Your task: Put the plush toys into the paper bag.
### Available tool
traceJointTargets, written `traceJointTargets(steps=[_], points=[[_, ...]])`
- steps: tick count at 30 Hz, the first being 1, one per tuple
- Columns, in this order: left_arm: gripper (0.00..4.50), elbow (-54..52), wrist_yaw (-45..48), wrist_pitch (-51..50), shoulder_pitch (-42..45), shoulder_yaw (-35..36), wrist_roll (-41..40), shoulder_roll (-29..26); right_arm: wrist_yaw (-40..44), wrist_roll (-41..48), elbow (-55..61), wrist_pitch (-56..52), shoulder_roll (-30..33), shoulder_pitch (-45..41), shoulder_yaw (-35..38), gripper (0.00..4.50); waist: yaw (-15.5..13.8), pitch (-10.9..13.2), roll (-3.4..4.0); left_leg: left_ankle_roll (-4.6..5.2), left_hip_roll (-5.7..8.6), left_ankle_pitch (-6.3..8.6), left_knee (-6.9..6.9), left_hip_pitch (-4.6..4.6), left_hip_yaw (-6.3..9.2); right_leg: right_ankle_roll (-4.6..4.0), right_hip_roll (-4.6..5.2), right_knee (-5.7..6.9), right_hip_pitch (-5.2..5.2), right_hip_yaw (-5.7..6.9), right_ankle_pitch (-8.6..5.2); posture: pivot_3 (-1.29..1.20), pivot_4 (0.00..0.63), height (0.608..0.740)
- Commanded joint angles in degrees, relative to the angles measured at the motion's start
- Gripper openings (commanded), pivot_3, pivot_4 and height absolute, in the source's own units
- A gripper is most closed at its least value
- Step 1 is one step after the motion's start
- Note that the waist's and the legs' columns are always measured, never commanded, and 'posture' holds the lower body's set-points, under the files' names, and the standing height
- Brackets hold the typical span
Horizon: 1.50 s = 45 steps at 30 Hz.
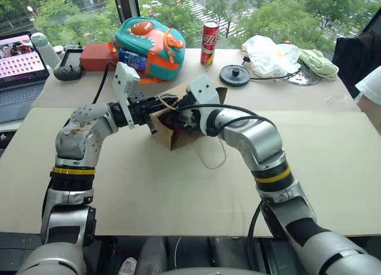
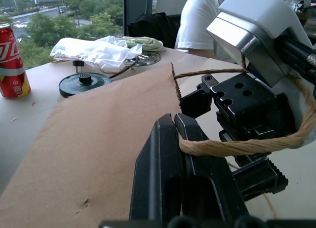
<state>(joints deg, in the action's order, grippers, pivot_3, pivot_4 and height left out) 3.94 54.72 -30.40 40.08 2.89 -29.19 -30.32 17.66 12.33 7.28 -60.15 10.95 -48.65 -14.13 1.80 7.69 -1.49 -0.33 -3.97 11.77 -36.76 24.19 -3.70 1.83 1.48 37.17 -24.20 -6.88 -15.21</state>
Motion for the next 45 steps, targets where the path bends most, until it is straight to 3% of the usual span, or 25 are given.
traceJointTargets(steps=[1, 10, 16, 29, 32, 43, 45], points=[[0.0, -0.7, 0.3, 1.2, 1.3, 0.4, 0.1, -0.1, 2.7, 2.4, 7.4, -2.6, 3.3, 1.4, 4.1, 4.45, 0.0, 0.0, 0.0, 0.0, 0.0, 0.0, 0.0, 0.01, 0.0, 0.0, 0.0, -0.01, 0.01, 0.0, 0.0, 0.0, 0.15, 0.728], [0.0, -0.2, 0.4, 1.4, 1.3, 0.3, 0.1, 0.1, 7.3, 7.8, 20.7, -8.5, 10.8, 10.4, 7.7, 4.45, 0.4, 0.0, 0.0, 0.01, 0.0, 0.0, 0.02, 0.0, 0.01, 0.0, -0.01, -0.03, 0.02, -0.01, 0.0, 0.0, 0.15, 0.728], [0.0, -0.1, 0.5, 1.4, 1.3, 0.3, 0.1, 0.1, 6.8, 11.2, 27.0, -13.4, 10.4, 14.9, 7.0, 4.45, 0.7, 0.0, 0.0, 0.01, 0.0, 0.0, 0.02, -0.02, 0.03, 0.01, -0.03, -0.02, 0.03, -0.03, 0.0, 0.0, 0.15, 0.728], [0.0, -0.2, 0.6, 1.3, 1.3, 0.2, 0.2, 0.0, 1.1, 6.0, 20.6, -8.7, 8.4, 19.0, -1.2, 4.45, 0.6, 0.0, -0.01, 0.0, 0.01, 0.0, 0.01, -0.02, 0.03, 0.01, -0.02, -0.04, 0.04, -0.03, -0.01, 0.0, 0.15, 0.728], [0.0, -0.3, 0.6, 1.3, 1.3, 0.2, 0.2, -0.1, 0.4, 5.1, 19.1, -7.4, 7.3, 19.1, -1.9, 3.85, 0.6, 0.0, -0.01, 0.0, 0.01, 0.0, 0.01, -0.02, 0.03, 0.01, -0.03, -0.04, 0.04, -0.03, -0.01, 0.0, 0.15, 0.728], [0.0, -0.5, 0.4, 1.0, 1.3, 0.3, 0.1, -0.1, 0.8, 4.2, 18.1, -6.2, 6.0, 19.1, -2.9, 0.07, 0.6, 0.0, -0.01, 0.0, 0.01, 0.0, 0.01, -0.02, 0.03, 0.01, -0.02, -0.04, 0.04, -0.02, -0.01, 0.0, 0.15, 0.728], [0.0, -0.5, 0.4, 1.0, 1.3, 0.3, 0.1, -0.1, 0.8, 4.1, 18.0, -6.2, 6.0, 19.2, -2.9, 0.03, 0.6, 0.0, -0.01, 0.0, 0.01, 0.0, 0.01, -0.02, 0.03, 0.01, -0.02, -0.04, 0.04, -0.02, -0.01, 0.0, 0.15, 0.728]])
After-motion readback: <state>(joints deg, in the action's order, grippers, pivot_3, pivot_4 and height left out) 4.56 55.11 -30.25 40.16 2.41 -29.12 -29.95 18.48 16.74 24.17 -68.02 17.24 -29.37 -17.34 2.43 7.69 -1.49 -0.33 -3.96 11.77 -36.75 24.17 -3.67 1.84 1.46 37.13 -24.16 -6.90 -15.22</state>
